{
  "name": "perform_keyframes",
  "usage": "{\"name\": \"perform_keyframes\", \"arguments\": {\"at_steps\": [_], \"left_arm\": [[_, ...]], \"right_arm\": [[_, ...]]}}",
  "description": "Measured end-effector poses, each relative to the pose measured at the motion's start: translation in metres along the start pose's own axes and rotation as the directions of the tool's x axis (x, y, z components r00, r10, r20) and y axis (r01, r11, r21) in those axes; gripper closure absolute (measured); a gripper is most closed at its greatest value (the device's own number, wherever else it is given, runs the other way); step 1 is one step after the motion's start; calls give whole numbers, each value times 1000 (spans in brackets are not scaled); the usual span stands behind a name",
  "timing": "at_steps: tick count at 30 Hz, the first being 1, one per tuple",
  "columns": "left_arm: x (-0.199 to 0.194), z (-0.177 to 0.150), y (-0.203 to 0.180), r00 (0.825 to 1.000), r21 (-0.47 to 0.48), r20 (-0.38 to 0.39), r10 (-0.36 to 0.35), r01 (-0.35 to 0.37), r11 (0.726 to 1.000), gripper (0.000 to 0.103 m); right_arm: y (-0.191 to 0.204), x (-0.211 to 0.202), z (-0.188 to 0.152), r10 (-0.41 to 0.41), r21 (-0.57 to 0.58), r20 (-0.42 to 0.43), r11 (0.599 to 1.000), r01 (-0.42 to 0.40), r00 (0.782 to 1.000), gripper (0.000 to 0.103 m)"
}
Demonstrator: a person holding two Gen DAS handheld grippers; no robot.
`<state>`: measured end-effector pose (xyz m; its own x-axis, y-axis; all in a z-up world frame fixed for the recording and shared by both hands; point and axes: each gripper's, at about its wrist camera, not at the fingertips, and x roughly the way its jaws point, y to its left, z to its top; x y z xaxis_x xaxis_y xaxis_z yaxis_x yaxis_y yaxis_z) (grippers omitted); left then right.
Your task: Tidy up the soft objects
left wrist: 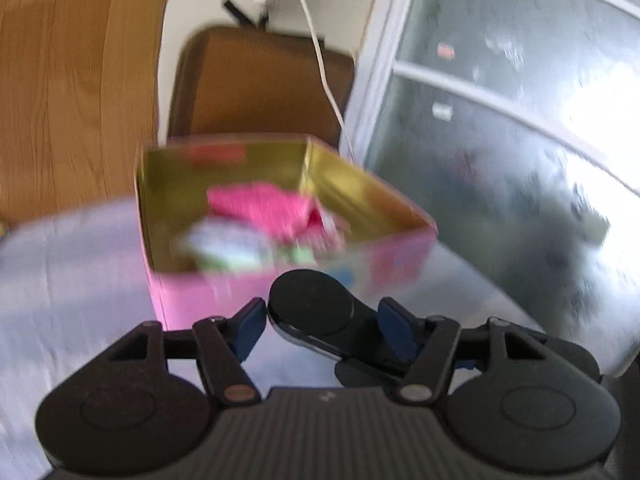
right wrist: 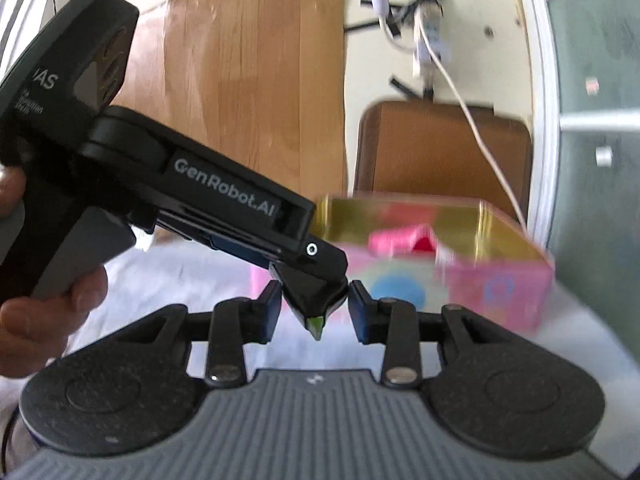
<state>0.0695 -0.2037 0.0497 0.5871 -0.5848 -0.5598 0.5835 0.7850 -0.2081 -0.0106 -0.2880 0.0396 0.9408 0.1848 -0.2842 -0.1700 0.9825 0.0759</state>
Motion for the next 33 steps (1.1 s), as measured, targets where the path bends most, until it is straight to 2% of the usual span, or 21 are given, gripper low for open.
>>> {"name": "perform_keyframes", "arguments": {"at_steps": [4,6,9,12,15,18,22,25,28,30,32,33], "left_arm": [[15,44,13,998,0,49,30,-30,1000,35],[35,62,24,998,-13,44,52,-51,999,35],[71,80,42,997,-56,-5,79,-80,995,36],[101,88,55,994,-96,-59,97,-103,990,37],[122,88,57,985,-70,-92,146,-153,986,32],[129,86,58,977,-53,-96,190,-195,979,32],[103,81,62,978,-72,-27,206,-208,976,28],[68,73,72,971,-82,46,233,-229,970,26],[30,58,98,964,-131,91,249,-236,963,26],[1,41,120,953,-169,111,283,-262,950,24],[-24,22,145,931,-198,115,347,-320,926,24],[-36,11,160,915,-210,109,389,-362,908,24]], "right_arm": [[-14,42,31,-5,3,18,1000,5,1000,63],[-26,73,42,-2,22,-24,1000,3,1000,63],[-38,112,47,-7,34,-106,999,10,994,63],[-43,144,44,-35,14,-176,999,38,984,63],[-49,167,38,-42,26,-244,998,49,969,63],[-56,175,36,-78,66,-246,993,97,966,59],[-62,153,35,-92,142,-171,983,117,981,60],[-54,132,35,-121,132,-118,982,136,986,60],[-41,117,39,-107,125,-66,986,115,992,60],[-31,117,48,-84,121,-46,989,89,995,60],[-14,118,55,-29,125,-33,992,33,999,60],[-6,121,57,10,131,-37,991,-5,999,60]]}}
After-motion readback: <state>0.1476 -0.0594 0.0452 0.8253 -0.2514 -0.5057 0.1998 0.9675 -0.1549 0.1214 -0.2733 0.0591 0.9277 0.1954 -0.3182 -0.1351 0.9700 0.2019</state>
